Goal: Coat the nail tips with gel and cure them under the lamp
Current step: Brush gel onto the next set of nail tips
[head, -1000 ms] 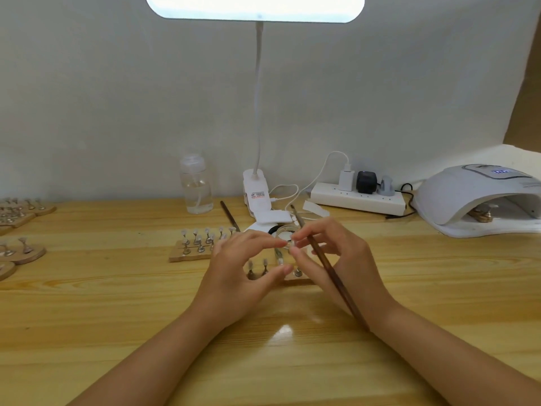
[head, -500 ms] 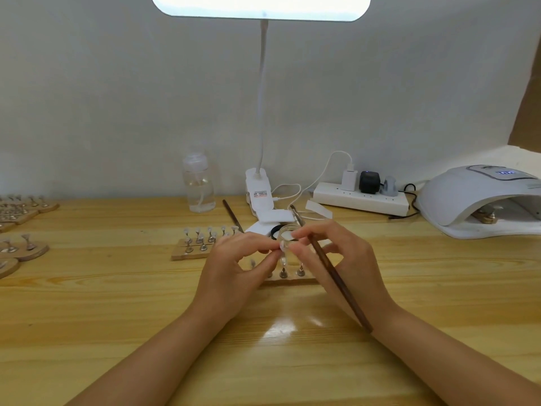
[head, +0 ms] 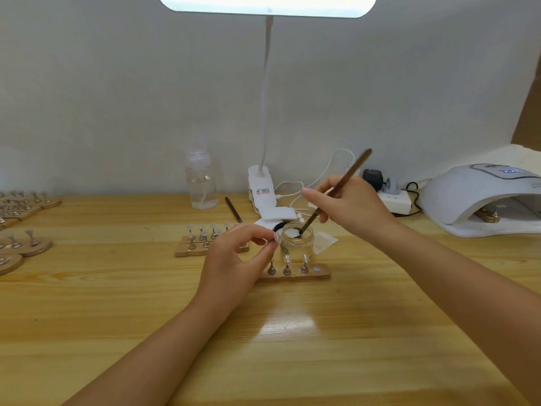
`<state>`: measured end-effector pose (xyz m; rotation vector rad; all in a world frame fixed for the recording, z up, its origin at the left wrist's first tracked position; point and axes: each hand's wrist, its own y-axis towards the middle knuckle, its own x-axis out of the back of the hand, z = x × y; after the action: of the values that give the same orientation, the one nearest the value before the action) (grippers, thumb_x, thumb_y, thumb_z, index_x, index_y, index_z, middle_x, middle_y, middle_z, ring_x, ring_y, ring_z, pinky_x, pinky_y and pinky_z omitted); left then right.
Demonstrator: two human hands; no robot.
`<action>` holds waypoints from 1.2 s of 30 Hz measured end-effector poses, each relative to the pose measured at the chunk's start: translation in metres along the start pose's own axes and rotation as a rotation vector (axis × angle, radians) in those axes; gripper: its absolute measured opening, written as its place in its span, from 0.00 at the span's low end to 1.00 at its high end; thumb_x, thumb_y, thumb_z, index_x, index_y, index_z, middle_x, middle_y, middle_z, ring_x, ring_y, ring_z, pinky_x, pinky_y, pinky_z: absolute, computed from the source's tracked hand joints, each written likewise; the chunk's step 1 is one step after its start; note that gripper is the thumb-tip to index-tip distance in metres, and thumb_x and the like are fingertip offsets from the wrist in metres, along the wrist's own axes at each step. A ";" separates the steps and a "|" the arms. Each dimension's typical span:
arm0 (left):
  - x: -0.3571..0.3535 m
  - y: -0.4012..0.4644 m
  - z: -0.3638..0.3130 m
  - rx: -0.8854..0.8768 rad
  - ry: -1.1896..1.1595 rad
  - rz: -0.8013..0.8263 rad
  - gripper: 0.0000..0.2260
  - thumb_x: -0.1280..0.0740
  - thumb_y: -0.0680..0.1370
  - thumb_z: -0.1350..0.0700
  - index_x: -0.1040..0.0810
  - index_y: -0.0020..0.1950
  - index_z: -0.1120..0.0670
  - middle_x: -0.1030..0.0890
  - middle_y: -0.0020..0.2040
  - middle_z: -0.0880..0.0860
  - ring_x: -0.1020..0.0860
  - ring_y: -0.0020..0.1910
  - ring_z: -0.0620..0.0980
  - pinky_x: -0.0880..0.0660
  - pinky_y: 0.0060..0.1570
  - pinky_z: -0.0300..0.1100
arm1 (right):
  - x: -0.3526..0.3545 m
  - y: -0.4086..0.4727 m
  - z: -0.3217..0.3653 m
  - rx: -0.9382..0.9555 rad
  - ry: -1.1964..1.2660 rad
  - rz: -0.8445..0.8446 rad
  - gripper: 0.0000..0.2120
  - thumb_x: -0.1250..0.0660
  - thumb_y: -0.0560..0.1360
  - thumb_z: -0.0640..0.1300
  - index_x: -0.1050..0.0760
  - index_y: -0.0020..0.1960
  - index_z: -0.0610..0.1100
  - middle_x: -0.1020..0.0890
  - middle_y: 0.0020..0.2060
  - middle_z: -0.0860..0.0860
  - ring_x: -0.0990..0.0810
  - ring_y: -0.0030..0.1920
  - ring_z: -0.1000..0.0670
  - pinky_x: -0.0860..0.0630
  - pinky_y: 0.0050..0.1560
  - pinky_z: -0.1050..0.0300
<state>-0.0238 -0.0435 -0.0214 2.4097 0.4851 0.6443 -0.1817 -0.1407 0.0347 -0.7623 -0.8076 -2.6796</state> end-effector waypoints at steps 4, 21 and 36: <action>0.000 0.001 0.000 -0.002 0.002 0.004 0.09 0.29 0.70 0.63 0.20 0.41 0.48 0.19 0.39 0.46 0.22 0.42 0.44 0.25 0.50 0.50 | -0.007 0.005 0.003 0.027 -0.167 0.022 0.15 0.30 0.71 0.53 0.28 0.29 0.48 0.23 0.22 0.55 0.21 0.30 0.59 0.25 0.38 0.65; 0.000 0.001 -0.001 0.015 0.025 0.017 0.09 0.29 0.70 0.63 0.21 0.40 0.48 0.19 0.40 0.45 0.23 0.43 0.42 0.26 0.50 0.42 | -0.007 0.010 0.000 -0.033 -0.204 -0.078 0.17 0.30 0.69 0.55 0.28 0.29 0.46 0.25 0.25 0.53 0.25 0.30 0.54 0.28 0.35 0.57; 0.000 0.001 -0.001 0.028 0.041 0.037 0.11 0.29 0.70 0.63 0.21 0.40 0.46 0.19 0.39 0.43 0.22 0.46 0.44 0.27 0.50 0.40 | 0.018 0.007 -0.013 -0.208 0.050 -0.169 0.16 0.31 0.72 0.51 0.31 0.30 0.45 0.26 0.21 0.53 0.28 0.24 0.61 0.35 0.32 0.63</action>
<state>-0.0242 -0.0440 -0.0203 2.4407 0.4703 0.7088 -0.1998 -0.1550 0.0383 -0.6972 -0.6133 -2.9554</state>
